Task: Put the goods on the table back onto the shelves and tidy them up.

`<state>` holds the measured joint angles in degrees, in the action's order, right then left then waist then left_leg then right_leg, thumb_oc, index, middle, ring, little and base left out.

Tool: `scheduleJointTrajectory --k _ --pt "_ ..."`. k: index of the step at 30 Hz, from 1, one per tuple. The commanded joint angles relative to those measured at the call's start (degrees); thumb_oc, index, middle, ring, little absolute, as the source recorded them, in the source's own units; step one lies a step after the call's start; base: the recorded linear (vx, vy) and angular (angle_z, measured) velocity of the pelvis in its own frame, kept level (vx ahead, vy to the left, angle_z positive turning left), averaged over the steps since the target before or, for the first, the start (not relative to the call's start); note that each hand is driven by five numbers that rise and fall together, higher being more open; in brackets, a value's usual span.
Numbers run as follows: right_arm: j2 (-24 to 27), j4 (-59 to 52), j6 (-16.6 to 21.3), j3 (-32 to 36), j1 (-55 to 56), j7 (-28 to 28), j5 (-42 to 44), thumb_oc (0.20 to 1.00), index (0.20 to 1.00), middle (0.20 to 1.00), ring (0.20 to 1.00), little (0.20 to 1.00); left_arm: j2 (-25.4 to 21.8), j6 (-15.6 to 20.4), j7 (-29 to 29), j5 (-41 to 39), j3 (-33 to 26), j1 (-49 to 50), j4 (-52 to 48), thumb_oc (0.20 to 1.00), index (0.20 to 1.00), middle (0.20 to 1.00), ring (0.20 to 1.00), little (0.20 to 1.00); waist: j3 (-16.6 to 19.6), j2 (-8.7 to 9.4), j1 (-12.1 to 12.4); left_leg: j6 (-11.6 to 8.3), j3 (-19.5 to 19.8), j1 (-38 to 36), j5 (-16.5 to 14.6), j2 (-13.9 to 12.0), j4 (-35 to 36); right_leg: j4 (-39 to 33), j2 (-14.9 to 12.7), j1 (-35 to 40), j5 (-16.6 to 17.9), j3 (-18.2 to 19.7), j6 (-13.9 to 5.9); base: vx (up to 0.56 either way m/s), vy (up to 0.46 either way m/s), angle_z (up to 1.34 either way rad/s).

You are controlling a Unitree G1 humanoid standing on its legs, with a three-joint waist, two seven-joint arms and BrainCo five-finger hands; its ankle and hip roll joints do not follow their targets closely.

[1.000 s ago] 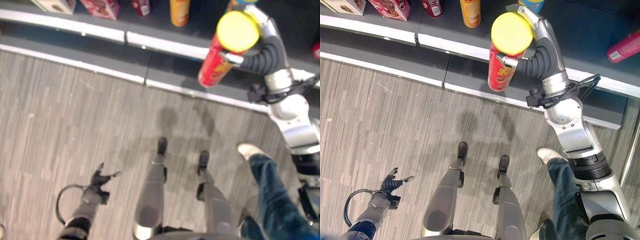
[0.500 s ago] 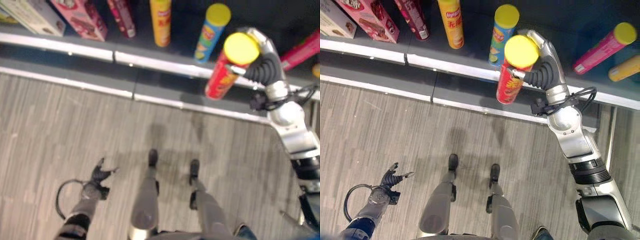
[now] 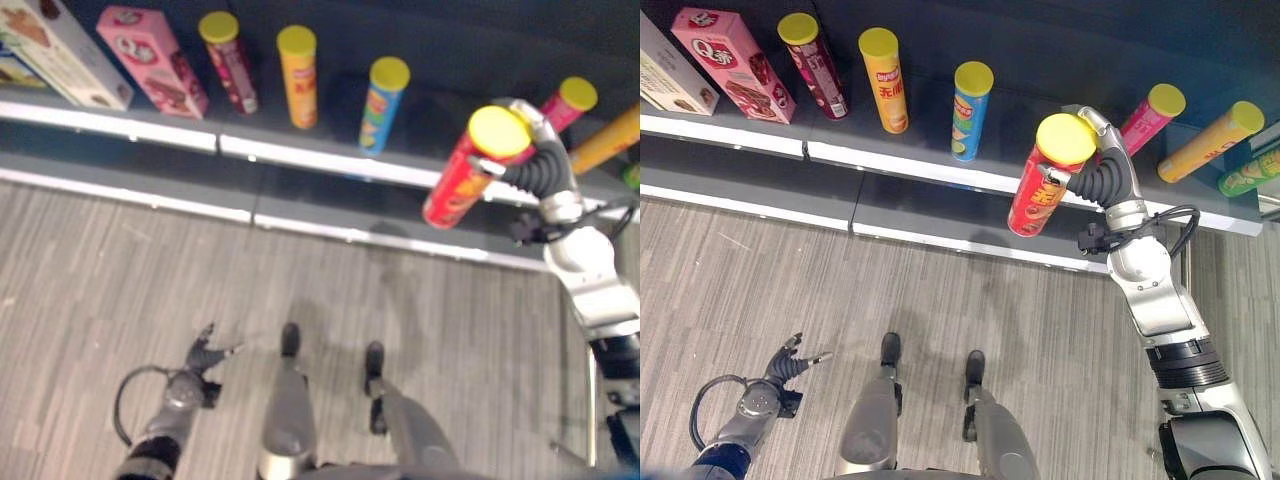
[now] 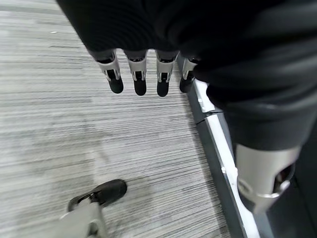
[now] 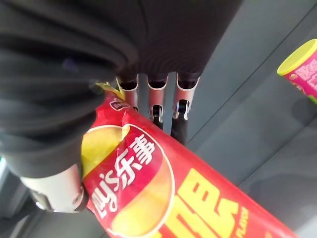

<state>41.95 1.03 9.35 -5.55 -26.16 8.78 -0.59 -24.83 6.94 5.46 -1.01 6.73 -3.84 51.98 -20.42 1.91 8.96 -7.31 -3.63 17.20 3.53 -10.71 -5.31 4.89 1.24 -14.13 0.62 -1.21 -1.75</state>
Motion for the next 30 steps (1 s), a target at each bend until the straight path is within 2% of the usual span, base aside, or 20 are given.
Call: scheduleJointTrajectory --k 1,2,3,4,6,8,9,10,12,13,19,20,21,23,24,25,26,27,28,30 --pt "2.52 -2.86 3.50 1.69 -1.05 0.67 2.53 0.200 0.200 0.200 0.200 0.200 -0.80 0.24 0.59 2.16 0.21 2.15 2.36 1.000 1.000 1.000 1.000 1.000 3.52 -1.29 3.48 3.23 -1.00 4.28 -6.22 6.70 -4.00 4.26 0.91 -0.74 -9.93 1.31 -6.46 0.14 0.187 -0.20" --pt "2.68 -2.90 3.69 1.42 -1.73 1.01 2.25 0.200 0.200 0.200 0.200 0.200 -0.76 0.59 0.56 1.51 0.08 2.34 2.22 1.000 1.000 1.000 1.000 1.000 3.52 -1.56 4.08 3.76 -0.52 4.52 -5.66 6.82 -3.40 5.60 1.14 0.37 -11.71 1.03 -6.65 0.22 0.128 -0.30" --pt "1.97 -2.87 3.45 1.38 -2.35 0.63 2.70 0.200 0.200 0.200 0.200 0.200 -1.04 0.19 0.74 1.79 -0.16 2.45 3.47 1.000 1.000 1.000 1.000 1.000 3.37 -1.15 4.12 4.42 -0.55 3.07 -6.57 7.38 -3.85 11.76 -0.04 0.59 -11.99 0.75 -8.02 0.21 0.128 -0.38" --pt "1.97 -2.86 3.44 1.37 -2.39 0.63 2.70 0.200 0.200 0.200 0.200 0.200 -1.03 0.20 0.74 1.79 -0.18 2.41 3.49 1.000 1.000 1.000 1.000 1.000 3.54 -1.14 4.14 4.40 -0.55 3.26 -6.33 7.32 -3.67 11.70 0.02 0.33 -11.81 0.76 -8.00 0.20 0.103 -0.32" --pt "0.97 -2.64 2.97 -0.80 -3.53 -0.08 2.92 0.200 0.200 0.200 0.200 0.200 -1.26 -0.27 1.69 2.23 -0.87 1.84 4.71 1.000 1.000 1.000 1.000 1.000 2.80 -1.60 3.47 4.44 -1.71 -0.18 -6.75 5.86 -3.07 21.31 -2.46 -4.22 -10.67 -0.02 -8.69 0.15 0.075 -0.29" --pt "0.88 -2.59 3.03 -1.11 -3.54 -0.20 2.89 0.200 0.200 0.200 0.200 0.200 -1.14 -0.16 1.70 1.98 -1.05 1.86 4.48 1.000 1.000 1.000 1.000 1.000 3.07 -1.75 3.58 4.21 -2.11 -1.41 -6.96 5.26 -2.43 21.35 -3.92 -4.06 -10.22 -0.66 -8.39 0.12 0.018 -0.28" --pt "0.89 -2.58 3.03 -1.12 -3.56 -0.20 2.89 0.200 0.200 0.200 0.200 0.200 -1.13 -0.17 1.70 1.98 -1.06 1.85 4.48 1.000 1.000 1.000 1.000 1.000 3.21 -1.82 3.60 4.19 -2.10 -1.29 -6.75 5.15 -2.25 21.12 -3.80 -4.15 -9.97 -0.68 -8.36 0.16 -0.022 -0.23" --pt "0.56 -2.28 3.02 -1.59 -3.45 -0.54 2.89 0.200 0.200 0.200 0.200 0.200 -1.17 -0.09 1.60 1.81 -1.08 2.14 3.95 1.000 1.000 1.000 1.000 1.000 3.67 -1.86 3.64 3.87 -2.44 -2.43 -7.10 4.52 -1.51 19.79 -5.87 -4.25 -8.80 -1.49 -8.22 0.18 -0.065 -0.22" --pt "0.39 -2.45 2.86 -2.05 -3.61 -1.18 3.22 0.200 0.200 0.200 0.200 0.200 -0.93 0.08 1.35 1.11 -0.91 2.58 2.96 1.000 1.000 1.000 1.000 1.000 4.16 -1.97 3.23 3.26 -2.68 -3.88 -7.97 3.81 -0.80 13.59 -9.14 -4.61 -6.76 -2.90 -8.45 0.29 -0.114 -0.14" --pt "0.67 -2.64 2.76 -2.21 -3.82 -1.87 3.45 0.200 0.200 0.200 0.200 0.200 -0.53 0.28 1.36 0.74 -1.01 2.94 2.90 1.000 1.000 1.000 1.000 1.000 4.26 -1.69 2.31 2.84 -2.64 -5.69 -9.31 4.16 -0.65 6.48 -10.95 -6.23 -4.30 -2.98 -9.33 0.22 -0.083 -0.13" --pt "1.79 -3.47 3.06 -2.64 -4.38 -2.30 3.56 0.200 0.200 0.200 0.200 0.200 0.73 0.54 1.39 -0.42 -1.44 3.81 2.73 1.000 1.000 1.000 1.000 1.000 3.34 -2.52 0.01 1.10 -1.40 -11.87 -13.68 3.45 -0.96 -3.58 -11.65 -11.90 -0.89 -4.63 -11.62 0.28 -0.165 0.08" --pt "2.78 -3.90 3.10 -2.42 -4.05 -2.41 3.21 0.200 0.200 0.200 0.200 0.200 1.47 0.69 1.35 -1.35 -1.84 3.96 2.59 1.000 1.000 1.000 1.000 1.000 3.33 -2.06 -0.43 0.46 -0.51 -14.27 -15.22 2.93 -1.12 -3.67 -11.44 -12.22 -0.28 -4.47 -11.80 0.30 -0.262 0.36" --pt "2.80 -3.92 3.10 -2.41 -4.02 -2.42 3.21 0.200 0.200 0.200 0.200 0.200 1.49 0.69 1.35 -1.36 -1.83 3.96 2.59 1.000 1.000 1.000 1.000 1.000 3.24 -2.17 -0.43 0.43 -0.49 -14.42 -15.27 2.83 -1.11 -3.67 -11.36 -12.06 -0.33 -4.53 -11.79 0.32 -0.319 0.16" --pt "4.79 -5.54 3.16 -1.34 -3.23 -2.68 2.86 0.200 0.200 0.200 0.200 0.200 1.85 1.16 0.88 -2.23 -1.85 4.38 1.94 1.000 1.000 1.000 1.000 1.000 4.43 -0.96 0.06 -0.47 0.28 -16.65 -17.43 2.05 -2.15 -2.12 -11.64 -10.32 -0.15 -3.44 -11.39 0.34 -0.326 -0.21" --pt "5.02 -5.65 3.11 -1.76 -3.34 -3.04 2.63 0.200 0.200 0.200 0.200 0.200 2.12 1.16 0.76 -2.33 -1.79 4.84 1.51 1.000 1.000 1.000 1.000 1.000 4.77 -0.68 -0.43 -0.76 -0.32 -17.69 -17.53 1.35 -2.52 -0.31 -11.52 -10.35 0.25 -2.89 -11.50 0.48 -0.449 -0.15" --pt "6.68 -7.63 2.53 -1.74 -2.75 -3.25 1.54 0.200 0.200 0.200 0.200 0.200 3.89 0.93 1.01 -4.32 -2.02 5.69 0.16 1.000 1.000 1.000 1.000 1.000 4.54 -0.82 -0.84 -1.72 -0.68 -16.00 -14.46 -1.00 -10.15 3.48 -11.11 -8.90 0.11 -2.21 -10.59 0.36 -0.400 0.07" --pt "7.13 -8.46 2.34 -1.35 -1.77 -3.13 1.14 0.200 0.200 0.200 0.200 0.200 4.82 0.97 1.24 -4.79 -1.87 5.74 -0.43 1.000 1.000 1.000 1.000 1.000 4.04 -1.22 -1.06 -1.45 0.07 -13.41 -12.35 -1.86 -16.05 4.13 -10.15 -7.41 -0.65 -2.44 -9.10 0.22 -0.293 0.36" --pt "7.11 -8.49 2.32 -1.31 -1.75 -3.14 1.14 0.200 0.200 0.200 0.200 0.200 4.80 0.97 1.24 -4.79 -1.87 5.72 -0.43 1.000 1.000 1.000 1.000 1.000 4.19 -1.05 -1.26 -1.41 0.28 -13.01 -12.15 -1.66 -16.09 3.94 -10.37 -7.57 -0.44 -2.56 -9.10 0.09 -0.202 0.44" --pt "7.59 -9.32 2.08 -0.05 0.11 -3.30 1.11 0.200 0.200 0.200 0.200 0.200 5.29 0.67 1.17 -4.22 -1.40 5.50 -0.63 1.000 1.000 1.000 1.000 1.000 3.92 -1.15 -1.36 -0.83 -0.71 -9.64 -10.02 -1.97 -17.39 3.57 -10.02 -5.83 -2.12 -3.51 -7.73 0.08 -0.122 0.41" --pt "8.03 -10.55 1.84 0.78 0.83 -3.33 0.63 0.200 0.200 0.200 0.200 0.200 5.49 0.56 0.40 -4.45 -0.97 5.17 -0.98 1.000 1.000 1.000 1.000 1.000 4.24 -1.25 -1.57 -0.59 -0.37 -7.03 -11.07 -1.22 -15.10 3.41 -10.02 -5.48 -3.21 -3.36 -7.48 0.08 -0.062 0.32"
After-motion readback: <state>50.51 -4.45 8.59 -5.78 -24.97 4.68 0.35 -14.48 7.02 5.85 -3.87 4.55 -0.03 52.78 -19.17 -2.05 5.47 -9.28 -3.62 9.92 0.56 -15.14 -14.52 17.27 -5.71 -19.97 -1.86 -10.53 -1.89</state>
